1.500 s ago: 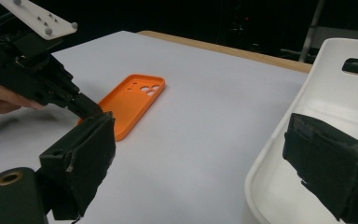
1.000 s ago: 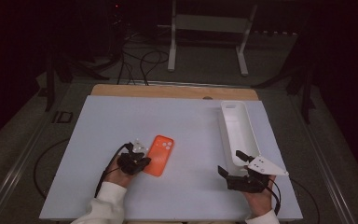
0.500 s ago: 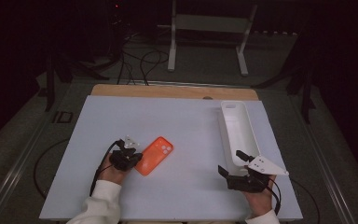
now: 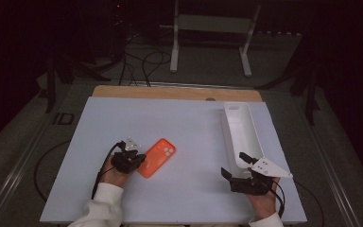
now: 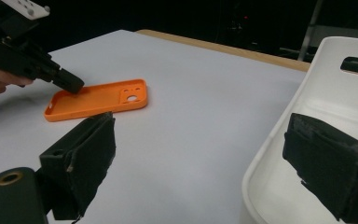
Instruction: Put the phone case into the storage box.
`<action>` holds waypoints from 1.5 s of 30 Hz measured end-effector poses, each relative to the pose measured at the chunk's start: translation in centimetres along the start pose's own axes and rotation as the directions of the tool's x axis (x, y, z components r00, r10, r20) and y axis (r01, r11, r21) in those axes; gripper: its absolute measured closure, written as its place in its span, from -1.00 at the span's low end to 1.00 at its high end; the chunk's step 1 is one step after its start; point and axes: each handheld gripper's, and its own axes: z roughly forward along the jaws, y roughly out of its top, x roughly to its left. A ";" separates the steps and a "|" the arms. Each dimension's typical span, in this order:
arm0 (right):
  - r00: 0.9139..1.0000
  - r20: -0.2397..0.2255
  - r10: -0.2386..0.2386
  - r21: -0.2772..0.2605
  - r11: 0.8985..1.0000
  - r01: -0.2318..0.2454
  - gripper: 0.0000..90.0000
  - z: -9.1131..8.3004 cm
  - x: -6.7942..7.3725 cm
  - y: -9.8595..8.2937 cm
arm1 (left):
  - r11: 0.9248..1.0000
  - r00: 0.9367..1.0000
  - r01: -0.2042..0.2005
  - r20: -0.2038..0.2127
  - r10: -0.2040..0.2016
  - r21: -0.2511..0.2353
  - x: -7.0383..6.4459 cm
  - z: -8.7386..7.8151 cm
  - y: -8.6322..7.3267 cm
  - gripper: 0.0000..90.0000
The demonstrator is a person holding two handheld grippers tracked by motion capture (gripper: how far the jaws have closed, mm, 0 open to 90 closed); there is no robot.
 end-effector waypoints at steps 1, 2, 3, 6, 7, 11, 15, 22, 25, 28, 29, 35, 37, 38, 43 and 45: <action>1.000 0.000 0.000 0.000 1.000 0.000 -0.80 0.0 0.0 0.0 | 1.000 1.000 0.000 0.000 0.000 0.000 0.0 0.0 0.0 0.93; 1.000 0.000 -0.001 0.000 1.000 0.001 -0.80 0.0 0.0 0.0 | 1.000 1.000 0.001 0.000 -0.001 -0.011 0.0 -0.1 0.0 0.93; 1.000 0.000 -0.002 -0.001 1.000 0.002 -0.80 0.0 0.0 0.0 | 1.000 1.000 0.002 -0.003 -0.002 -0.027 0.0 -0.4 0.0 0.88; 1.000 0.000 -0.003 -0.002 1.000 0.003 -0.80 0.0 0.0 0.0 | 0.999 1.000 0.005 -0.005 -0.006 -0.038 0.0 -0.7 0.0 0.81; 1.000 0.001 -0.003 -0.002 1.000 0.003 -0.80 0.0 0.0 0.0 | 0.999 1.000 0.003 -0.009 -0.004 -0.044 0.1 -0.9 0.0 0.80; 1.000 0.002 0.001 -0.004 1.000 -0.001 -0.80 -0.1 0.0 0.1 | 0.997 1.000 0.011 -0.010 -0.012 -0.080 0.2 -1.8 -0.1 0.73; 1.000 0.002 0.000 -0.004 1.000 0.000 -0.80 -0.1 0.0 0.1 | 0.991 1.000 0.022 -0.009 -0.024 -0.130 0.4 -2.8 -0.3 0.61; 1.000 0.007 -0.001 -0.006 1.000 0.001 -0.80 -0.2 -0.2 0.1 | 0.973 0.999 0.033 0.008 -0.032 -0.228 0.6 -4.5 -1.1 0.43; 1.000 0.008 0.002 -0.010 1.000 -0.002 -0.80 -0.2 -0.3 0.1 | 0.965 0.999 0.032 0.014 -0.029 -0.261 0.7 -5.1 -1.4 0.40; 1.000 0.010 0.001 -0.009 1.000 -0.001 -0.80 -0.2 -0.3 0.2 | 0.957 0.999 0.032 0.016 -0.029 -0.289 0.8 -5.6 -1.7 0.27; 1.000 0.009 0.001 -0.009 1.000 -0.001 -0.80 -0.2 -0.3 0.2 | 0.954 0.999 0.036 0.019 -0.032 -0.299 0.8 -5.7 -1.8 0.22; 1.000 0.011 0.004 -0.015 1.000 -0.004 -0.80 -0.3 -0.4 0.2 | 0.926 0.998 0.061 0.019 -0.058 -0.371 1.2 -6.9 -2.5 -0.25; 1.000 0.011 0.001 -0.017 1.000 -0.001 -0.80 -0.4 -0.4 0.2 | 0.919 0.998 0.061 0.007 -0.063 -0.389 1.3 -7.3 -2.8 -0.42; 1.000 0.012 0.004 -0.016 1.000 -0.004 -0.80 -0.4 -0.4 0.2 | 0.919 0.998 0.063 -0.001 -0.069 -0.390 1.5 -7.4 -3.0 -0.49; 1.000 0.011 0.004 -0.022 1.000 -0.003 -0.80 -0.4 -0.5 0.2 | 0.908 0.997 0.063 -0.018 -0.078 -0.415 2.0 -8.2 -3.6 -0.70; 1.000 0.012 0.002 -0.022 1.000 -0.002 -0.80 -0.5 -0.5 0.3 | 0.905 0.997 0.057 -0.031 -0.077 -0.422 2.1 -8.4 -3.7 -0.82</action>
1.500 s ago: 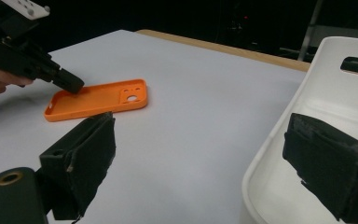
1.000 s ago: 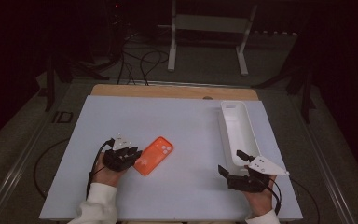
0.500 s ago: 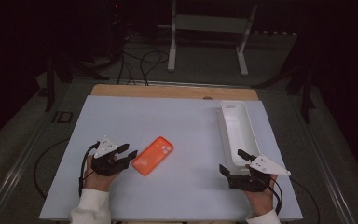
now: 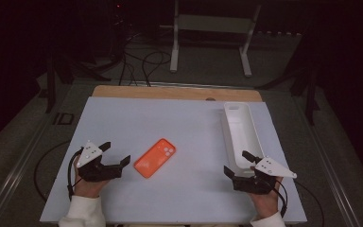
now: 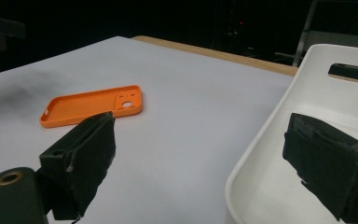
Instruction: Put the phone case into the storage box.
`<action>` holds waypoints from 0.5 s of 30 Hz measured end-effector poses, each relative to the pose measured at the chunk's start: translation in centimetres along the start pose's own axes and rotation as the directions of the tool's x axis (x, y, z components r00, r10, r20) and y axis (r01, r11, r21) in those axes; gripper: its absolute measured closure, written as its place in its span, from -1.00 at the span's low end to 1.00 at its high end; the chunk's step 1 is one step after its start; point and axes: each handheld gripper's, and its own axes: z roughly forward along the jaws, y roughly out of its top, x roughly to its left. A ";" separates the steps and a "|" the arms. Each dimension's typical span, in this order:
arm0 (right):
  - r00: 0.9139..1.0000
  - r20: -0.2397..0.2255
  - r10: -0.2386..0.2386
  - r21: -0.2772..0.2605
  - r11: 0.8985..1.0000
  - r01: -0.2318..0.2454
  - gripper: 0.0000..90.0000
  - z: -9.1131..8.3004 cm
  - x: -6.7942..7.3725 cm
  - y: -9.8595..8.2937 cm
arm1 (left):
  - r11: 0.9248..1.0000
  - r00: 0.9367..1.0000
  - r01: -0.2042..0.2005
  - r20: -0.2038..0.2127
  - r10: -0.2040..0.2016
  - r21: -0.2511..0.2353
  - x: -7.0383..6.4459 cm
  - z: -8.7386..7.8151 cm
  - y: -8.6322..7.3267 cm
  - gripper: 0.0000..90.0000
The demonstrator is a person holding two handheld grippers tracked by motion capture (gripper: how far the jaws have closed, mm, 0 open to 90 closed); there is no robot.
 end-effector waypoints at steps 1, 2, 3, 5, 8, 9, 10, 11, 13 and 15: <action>1.000 0.000 0.000 -0.002 1.000 0.000 -0.80 0.0 0.0 0.0 | 1.000 1.000 0.000 0.001 0.000 -0.002 0.0 -0.1 0.0 -0.85; 1.000 0.001 -0.002 -0.003 1.000 0.002 -0.80 0.0 -0.1 0.0 | 1.000 1.000 -0.004 -0.001 0.004 -0.003 0.1 -0.2 0.1 -0.89; 1.000 0.000 -0.002 -0.005 1.000 0.002 -0.80 -0.1 -0.1 0.0 | 1.000 1.000 -0.004 -0.001 0.004 -0.001 0.1 -0.3 0.1 -0.91; 1.000 -0.001 -0.002 -0.005 1.000 0.002 -0.80 -0.1 -0.1 0.1 | 1.000 1.000 -0.008 0.010 0.008 0.001 0.1 -0.4 0.2 -0.97; 1.000 -0.001 -0.003 -0.006 1.000 0.003 -0.80 -0.1 -0.2 0.1 | 1.000 1.000 -0.018 0.004 0.018 0.018 -0.1 -0.4 0.3 -0.99; 1.000 -0.001 -0.002 -0.004 1.000 0.002 -0.80 -0.1 -0.3 0.1 | 1.000 1.000 -0.019 0.004 0.019 0.024 -0.2 -0.4 0.3 -1.00; 1.000 -0.001 -0.002 -0.005 1.000 0.002 -0.80 -0.1 -0.3 0.1 | 0.999 1.000 -0.023 0.010 0.023 0.027 -0.2 -0.4 0.3 -1.00; 1.000 0.000 -0.003 -0.005 1.000 0.003 -0.80 -0.1 -0.3 0.1 | 0.999 1.000 -0.029 0.005 0.029 0.031 -0.3 -0.3 0.4 -1.00; 1.000 0.003 -0.004 -0.004 1.000 0.004 -0.80 -0.1 -0.3 0.1 | 0.999 0.999 -0.037 0.008 0.036 0.039 -0.3 -0.3 0.4 -1.00; 1.000 0.005 -0.004 -0.007 1.000 0.004 -0.80 -0.2 -0.4 0.1 | 0.998 0.999 -0.041 0.008 0.041 0.049 -0.4 -0.2 0.5 -1.00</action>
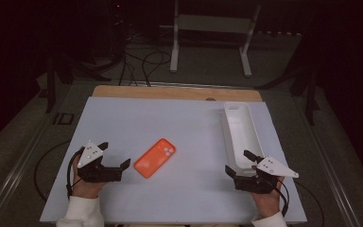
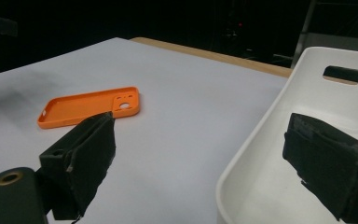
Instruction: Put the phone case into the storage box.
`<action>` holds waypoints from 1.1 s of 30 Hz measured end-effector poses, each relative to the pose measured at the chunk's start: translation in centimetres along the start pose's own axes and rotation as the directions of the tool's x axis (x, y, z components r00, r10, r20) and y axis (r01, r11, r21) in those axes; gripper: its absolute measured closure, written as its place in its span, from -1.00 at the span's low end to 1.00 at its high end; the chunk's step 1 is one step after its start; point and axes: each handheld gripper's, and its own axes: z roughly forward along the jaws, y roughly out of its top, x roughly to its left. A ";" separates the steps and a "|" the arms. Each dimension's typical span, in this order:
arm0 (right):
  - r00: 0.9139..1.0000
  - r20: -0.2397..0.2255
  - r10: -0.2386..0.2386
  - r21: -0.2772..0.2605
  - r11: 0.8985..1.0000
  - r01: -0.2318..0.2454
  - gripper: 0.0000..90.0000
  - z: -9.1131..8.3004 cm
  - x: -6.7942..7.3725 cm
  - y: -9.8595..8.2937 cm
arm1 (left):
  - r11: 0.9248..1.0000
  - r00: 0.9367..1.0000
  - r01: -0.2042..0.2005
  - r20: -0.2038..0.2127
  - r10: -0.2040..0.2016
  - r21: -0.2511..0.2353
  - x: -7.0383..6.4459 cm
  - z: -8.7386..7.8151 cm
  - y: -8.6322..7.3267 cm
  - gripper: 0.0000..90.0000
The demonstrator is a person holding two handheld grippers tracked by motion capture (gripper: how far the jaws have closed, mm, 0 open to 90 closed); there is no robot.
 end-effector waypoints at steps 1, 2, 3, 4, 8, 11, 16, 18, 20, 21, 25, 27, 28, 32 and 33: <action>1.000 0.002 0.000 0.001 1.000 0.000 -0.80 -0.1 0.0 0.0 | 1.000 1.000 0.001 0.001 -0.001 0.004 0.0 0.0 0.0 -1.00; 1.000 0.004 0.003 -0.002 1.000 -0.003 -0.80 -0.1 -0.1 0.1 | 1.000 1.000 0.000 0.001 0.000 0.010 0.0 0.1 0.1 -1.00; 1.000 0.006 0.002 -0.002 1.000 -0.002 -0.80 -0.1 -0.2 0.1 | 1.000 1.000 0.005 0.006 -0.005 0.015 0.0 0.1 0.2 -1.00; 1.000 0.008 0.000 -0.002 1.000 0.000 -0.80 -0.2 -0.3 0.1 | 1.000 1.000 0.011 0.011 -0.011 0.024 0.0 0.1 0.3 -1.00; 1.000 0.013 -0.004 -0.007 1.000 0.004 -0.80 -0.3 -0.6 0.2 | 0.999 1.000 0.003 0.020 -0.004 0.048 -0.2 0.4 0.7 -1.00; 1.000 0.018 -0.003 -0.009 1.000 0.003 -0.80 -0.3 -0.8 0.3 | 0.998 1.000 -0.003 0.025 0.001 0.062 -0.5 0.8 1.0 -1.00; 1.000 0.023 -0.005 -0.005 1.000 0.005 -0.80 -0.4 -1.1 0.2 | 0.994 0.999 -0.023 0.033 0.020 0.103 -0.8 1.4 1.6 -1.00; 1.000 0.023 -0.003 -0.004 1.000 0.003 -0.80 -0.4 -1.2 0.2 | 0.992 0.999 -0.034 0.033 0.030 0.123 -0.9 1.7 1.7 -1.00; 1.000 0.026 -0.005 -0.004 1.000 0.005 -0.80 -0.4 -1.3 0.1 | 0.989 0.999 -0.035 0.035 0.030 0.142 -1.0 2.1 1.8 -1.00; 1.000 0.027 -0.004 -0.003 1.000 0.004 -0.80 -0.4 -1.3 0.1 | 0.987 0.999 -0.039 0.040 0.034 0.154 -1.1 2.3 1.9 -1.00; 1.000 0.028 0.000 -0.004 1.000 0.000 -0.80 -0.4 -1.4 0.0 | 0.980 0.998 -0.046 0.042 0.038 0.194 -1.2 3.2 1.9 -1.00; 1.000 0.029 -0.001 -0.003 1.000 0.001 -0.80 -0.5 -1.4 -0.1 | 0.978 0.998 -0.046 0.042 0.038 0.206 -1.3 3.4 1.9 -1.00; 1.000 0.029 -0.001 -0.003 1.000 0.001 -0.80 -0.5 -1.4 -0.1 | 0.973 0.998 -0.049 0.046 0.039 0.226 -1.3 3.8 1.8 -1.00; 1.000 0.029 0.003 -0.002 1.000 -0.003 -0.80 -0.4 -1.3 -0.2 | 0.965 0.998 -0.054 0.050 0.042 0.256 -1.5 4.4 1.7 -1.00; 1.000 0.029 0.004 -0.002 1.000 -0.004 -0.80 -0.4 -1.3 -0.2 | 0.962 0.998 -0.054 0.049 0.042 0.267 -1.5 4.6 1.7 -1.00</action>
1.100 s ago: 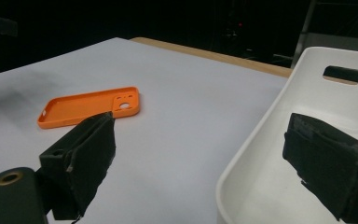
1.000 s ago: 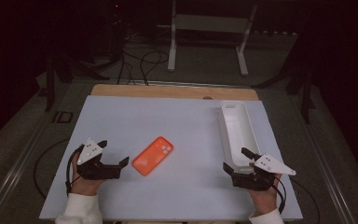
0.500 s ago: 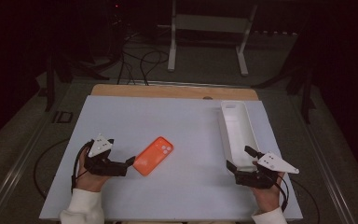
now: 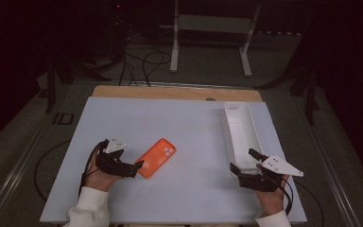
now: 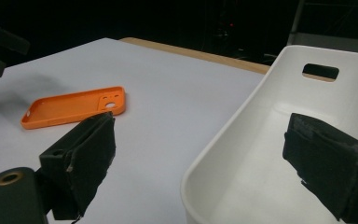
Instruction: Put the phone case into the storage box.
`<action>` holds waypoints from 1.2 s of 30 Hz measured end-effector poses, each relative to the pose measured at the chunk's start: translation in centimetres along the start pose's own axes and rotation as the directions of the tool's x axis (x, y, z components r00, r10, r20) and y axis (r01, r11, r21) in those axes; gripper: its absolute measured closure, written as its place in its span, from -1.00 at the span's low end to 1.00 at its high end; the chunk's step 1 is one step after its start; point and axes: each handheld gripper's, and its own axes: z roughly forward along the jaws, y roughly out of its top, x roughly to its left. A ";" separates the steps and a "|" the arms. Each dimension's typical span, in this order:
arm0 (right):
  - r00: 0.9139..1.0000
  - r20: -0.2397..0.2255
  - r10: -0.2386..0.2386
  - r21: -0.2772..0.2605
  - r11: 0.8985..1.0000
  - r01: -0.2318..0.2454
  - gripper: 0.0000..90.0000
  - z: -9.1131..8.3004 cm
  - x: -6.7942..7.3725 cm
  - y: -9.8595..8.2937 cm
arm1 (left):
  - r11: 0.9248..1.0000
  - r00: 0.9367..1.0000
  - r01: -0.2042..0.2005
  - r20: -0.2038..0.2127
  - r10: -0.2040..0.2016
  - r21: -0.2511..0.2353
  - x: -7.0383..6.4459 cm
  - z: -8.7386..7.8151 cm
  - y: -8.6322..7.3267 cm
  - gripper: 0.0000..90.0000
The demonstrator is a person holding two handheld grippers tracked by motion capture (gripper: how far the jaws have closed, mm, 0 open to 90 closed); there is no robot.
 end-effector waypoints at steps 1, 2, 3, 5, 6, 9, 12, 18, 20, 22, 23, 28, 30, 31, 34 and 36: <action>1.000 0.000 0.000 0.000 1.000 0.000 -0.80 0.0 0.0 0.0 | 1.000 1.000 0.001 0.004 -0.001 0.005 0.0 0.2 0.0 -1.00; 1.000 0.000 0.000 0.000 1.000 0.000 -0.80 0.0 0.0 0.0 | 1.000 1.000 -0.002 0.005 0.002 0.010 -0.1 0.3 0.1 -1.00; 1.000 0.000 0.000 0.000 1.000 0.000 -0.80 0.0 0.0 0.0 | 1.000 1.000 -0.004 0.008 0.004 0.019 -0.1 0.5 0.1 -1.00; 1.000 -0.001 0.001 0.000 1.000 -0.001 -0.80 0.0 0.0 0.0 | 1.000 1.000 -0.006 0.010 0.006 0.031 -0.2 0.8 0.2 -1.00; 1.000 -0.001 0.002 0.001 1.000 -0.002 -0.80 0.0 0.0 0.0 | 0.999 1.000 -0.008 0.013 0.008 0.040 -0.2 0.9 0.2 -1.00; 1.000 -0.001 0.001 0.001 1.000 -0.001 -0.80 0.0 0.0 0.0 | 0.998 1.000 -0.012 0.014 0.011 0.057 -0.3 1.3 0.3 -1.00; 1.000 -0.001 0.002 0.002 1.000 -0.002 -0.80 0.0 0.0 0.0 | 0.998 1.000 -0.016 0.014 0.015 0.066 -0.4 1.5 0.4 -1.00; 1.000 -0.002 0.002 0.004 1.000 -0.002 -0.80 0.0 0.0 0.0 | 0.994 0.999 -0.032 0.021 0.030 0.106 -0.6 2.3 0.5 -1.00; 1.000 -0.002 0.001 0.004 1.000 -0.001 -0.80 0.0 0.0 0.0 | 0.993 0.999 -0.037 0.022 0.034 0.114 -0.7 2.5 0.6 -1.00; 1.000 -0.002 0.001 0.004 1.000 -0.001 -0.80 0.0 0.0 0.0 | 0.992 0.999 -0.041 0.024 0.039 0.123 -0.8 2.7 0.6 -1.00; 1.000 -0.002 0.002 0.005 1.000 -0.002 -0.80 0.0 0.0 0.0 | 0.991 0.999 -0.046 0.025 0.043 0.127 -0.8 2.8 0.6 -1.00; 1.000 -0.003 0.002 0.005 1.000 -0.002 -0.80 0.0 0.0 0.0 | 0.988 0.998 -0.054 0.032 0.050 0.142 -1.1 3.3 0.6 -1.00; 1.000 -0.002 0.003 0.006 1.000 -0.003 -0.80 0.0 0.0 0.0 | 0.988 0.998 -0.057 0.033 0.052 0.146 -1.1 3.4 0.7 -1.00; 1.000 -0.003 0.004 0.006 1.000 -0.004 -0.80 0.0 0.0 0.0 | 0.987 0.998 -0.059 0.034 0.054 0.150 -1.2 3.6 0.7 -1.00; 1.000 -0.003 0.003 0.006 1.000 -0.003 -0.80 0.1 0.0 -0.1 | 0.986 0.998 -0.060 0.037 0.055 0.155 -1.4 3.9 0.7 -1.00; 1.000 -0.003 0.005 0.007 1.000 -0.005 -0.80 0.1 0.0 -0.1 | 0.985 0.998 -0.064 0.039 0.059 0.162 -1.4 4.0 0.7 -1.00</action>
